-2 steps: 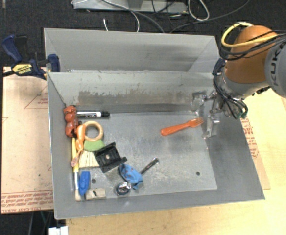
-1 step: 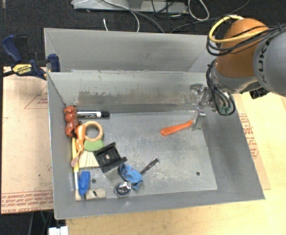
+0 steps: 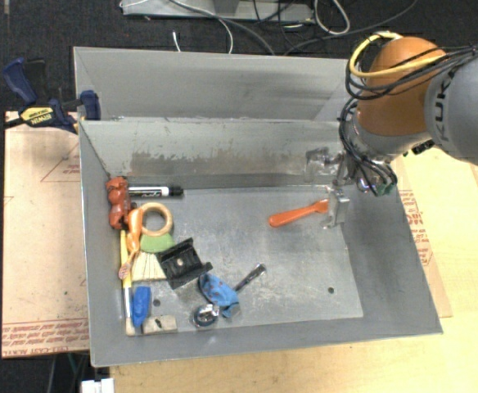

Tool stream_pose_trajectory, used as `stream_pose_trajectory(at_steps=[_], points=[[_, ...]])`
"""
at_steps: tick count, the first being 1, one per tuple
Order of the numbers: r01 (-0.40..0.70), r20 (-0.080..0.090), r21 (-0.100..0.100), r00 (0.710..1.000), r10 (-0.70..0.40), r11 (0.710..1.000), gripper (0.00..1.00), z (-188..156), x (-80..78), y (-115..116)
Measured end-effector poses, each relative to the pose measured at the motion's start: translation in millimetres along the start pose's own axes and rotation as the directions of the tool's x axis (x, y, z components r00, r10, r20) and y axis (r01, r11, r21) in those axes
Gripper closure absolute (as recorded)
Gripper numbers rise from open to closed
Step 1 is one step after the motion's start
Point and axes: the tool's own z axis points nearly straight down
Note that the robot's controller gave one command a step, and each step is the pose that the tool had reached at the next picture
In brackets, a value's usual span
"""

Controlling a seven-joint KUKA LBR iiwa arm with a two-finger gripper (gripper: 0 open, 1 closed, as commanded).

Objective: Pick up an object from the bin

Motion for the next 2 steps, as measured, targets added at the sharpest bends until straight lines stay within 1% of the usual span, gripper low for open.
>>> stream_pose_trajectory(at_steps=[1, 2], points=[[0.064, 0.005, 0.002, 0.998, -0.064, 0.998, 0.0, 80, 1.2, -60], [0.128, 0.015, 0.0, 0.992, -0.128, 0.992, 1.0, 75, -8.8, 12]])
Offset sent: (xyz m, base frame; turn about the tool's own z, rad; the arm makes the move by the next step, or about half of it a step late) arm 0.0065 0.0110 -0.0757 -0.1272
